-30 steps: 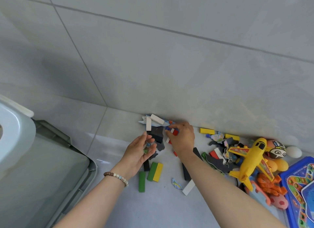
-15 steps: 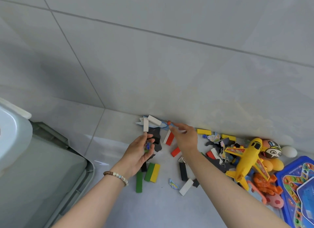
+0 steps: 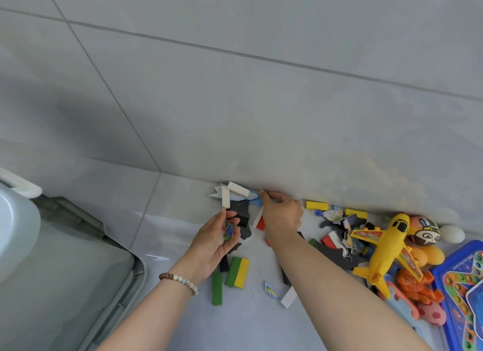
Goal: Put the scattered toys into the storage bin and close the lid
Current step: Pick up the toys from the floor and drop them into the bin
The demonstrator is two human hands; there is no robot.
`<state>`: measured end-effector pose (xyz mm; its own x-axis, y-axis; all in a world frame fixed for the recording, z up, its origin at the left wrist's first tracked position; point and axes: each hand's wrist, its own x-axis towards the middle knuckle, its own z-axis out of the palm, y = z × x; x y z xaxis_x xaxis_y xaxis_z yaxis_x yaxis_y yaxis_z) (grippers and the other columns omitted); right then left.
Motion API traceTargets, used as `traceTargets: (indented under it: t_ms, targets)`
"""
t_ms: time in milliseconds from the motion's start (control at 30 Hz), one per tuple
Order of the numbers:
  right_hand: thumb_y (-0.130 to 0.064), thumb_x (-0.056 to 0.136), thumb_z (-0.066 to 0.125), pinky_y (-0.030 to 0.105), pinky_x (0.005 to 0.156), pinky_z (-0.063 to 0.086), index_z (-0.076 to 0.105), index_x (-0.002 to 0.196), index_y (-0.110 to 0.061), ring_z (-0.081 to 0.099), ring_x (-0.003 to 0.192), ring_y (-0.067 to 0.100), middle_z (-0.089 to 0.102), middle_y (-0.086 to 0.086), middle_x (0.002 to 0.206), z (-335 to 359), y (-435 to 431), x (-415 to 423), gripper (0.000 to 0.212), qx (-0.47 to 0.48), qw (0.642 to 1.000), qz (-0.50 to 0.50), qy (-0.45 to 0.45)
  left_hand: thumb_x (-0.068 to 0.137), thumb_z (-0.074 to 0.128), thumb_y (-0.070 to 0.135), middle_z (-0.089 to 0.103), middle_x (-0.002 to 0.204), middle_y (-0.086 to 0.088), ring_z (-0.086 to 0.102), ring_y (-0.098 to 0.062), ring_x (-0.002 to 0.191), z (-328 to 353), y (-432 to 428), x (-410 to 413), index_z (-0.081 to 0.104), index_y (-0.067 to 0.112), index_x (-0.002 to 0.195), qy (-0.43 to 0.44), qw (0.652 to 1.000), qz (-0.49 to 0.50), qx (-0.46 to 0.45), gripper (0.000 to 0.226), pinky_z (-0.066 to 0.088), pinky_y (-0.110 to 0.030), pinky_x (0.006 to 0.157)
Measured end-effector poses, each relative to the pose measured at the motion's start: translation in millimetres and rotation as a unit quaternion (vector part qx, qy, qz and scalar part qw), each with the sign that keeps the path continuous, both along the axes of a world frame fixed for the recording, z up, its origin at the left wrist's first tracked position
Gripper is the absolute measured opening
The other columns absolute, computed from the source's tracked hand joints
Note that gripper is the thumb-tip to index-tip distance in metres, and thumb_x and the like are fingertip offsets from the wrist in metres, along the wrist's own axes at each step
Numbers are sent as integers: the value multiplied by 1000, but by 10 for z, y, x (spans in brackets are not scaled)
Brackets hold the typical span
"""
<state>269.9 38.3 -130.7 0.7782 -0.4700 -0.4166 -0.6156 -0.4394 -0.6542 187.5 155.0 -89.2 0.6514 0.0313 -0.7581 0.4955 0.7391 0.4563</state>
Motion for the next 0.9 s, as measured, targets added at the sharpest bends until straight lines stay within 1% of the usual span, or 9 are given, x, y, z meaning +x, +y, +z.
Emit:
traceTargets:
  t_ms: [100, 233, 333, 400, 467, 533, 600, 733, 900]
  targets:
    - [-56, 73, 68, 44, 94, 46, 61, 61, -39, 55, 100, 26, 64, 2, 99, 57, -27, -38, 21, 28, 1000, -3, -4, 98, 46, 29, 61, 87, -8, 59, -17, 72, 31, -11, 5, 61, 7, 92, 3, 1000, 2, 1, 27, 58, -21, 59]
    - [-42, 76, 73, 36, 88, 50, 70, 74, -33, 62, 90, 20, 70, 2, 92, 330, -115, -193, 10, 155, 987, 7, -46, 98, 45, 32, 62, 87, -10, 60, -20, 76, 77, -76, 0, 63, 5, 93, 10, 1000, -2, -30, 33, 59, -24, 59]
    - [-34, 78, 75, 26, 77, 51, 71, 71, -33, 62, 82, 11, 66, -6, 90, 622, -229, -420, 7, 213, 965, 139, -70, 99, 41, 34, 63, 89, -12, 63, -22, 78, 111, -175, -17, 63, 4, 97, 8, 999, -21, -49, 38, 60, -26, 62]
    - [-27, 80, 74, 10, 62, 46, 71, 72, -30, 58, 63, -5, 61, -12, 81, 739, -348, -515, 9, 219, 950, 213, -70, 99, 41, 35, 65, 91, -12, 64, -21, 80, 155, -264, -16, 64, 5, 96, 7, 997, -35, -63, 37, 60, -27, 63]
    - [-25, 81, 73, 4, 52, 38, 72, 81, -23, 53, 58, -4, 61, -8, 83, 730, -551, -471, 2, 200, 955, 207, -75, 98, 43, 32, 65, 89, -10, 63, -18, 79, 194, -353, -7, 65, 7, 92, 6, 997, -49, -63, 34, 59, -24, 61]
    - [-26, 80, 73, 5, 56, 39, 72, 91, -18, 53, 69, 8, 63, -3, 86, 622, -854, -349, 14, 148, 971, 155, -102, 97, 47, 28, 62, 87, -8, 60, -14, 77, 208, -426, 5, 63, 7, 90, 12, 996, -54, -63, 27, 58, -20, 57]
    - [-23, 80, 73, 15, 61, 44, 71, 97, -14, 56, 72, 15, 66, 0, 85, 502, -1158, -244, 19, 80, 985, 115, -104, 95, 51, 25, 60, 85, -6, 58, -12, 75, 190, -478, 6, 62, 8, 91, 17, 996, -71, -49, 21, 57, -18, 55]
    - [-23, 81, 72, 21, 59, 42, 72, 101, -11, 53, 62, 7, 66, 1, 81, 297, -1391, -149, 23, -1, 991, 119, -63, 92, 54, 22, 61, 83, -6, 59, -11, 73, 136, -507, -2, 63, 7, 94, 23, 996, -88, -27, 18, 57, -19, 56]
    - [-25, 82, 70, 26, 64, 46, 70, 101, -16, 59, 77, 15, 64, -3, 83, 187, -1297, -130, 21, -48, 992, 111, -27, 93, 53, 22, 61, 83, -6, 58, -11, 73, 104, -504, -12, 63, 7, 95, 30, 997, -72, -13, 18, 57, -18, 55]
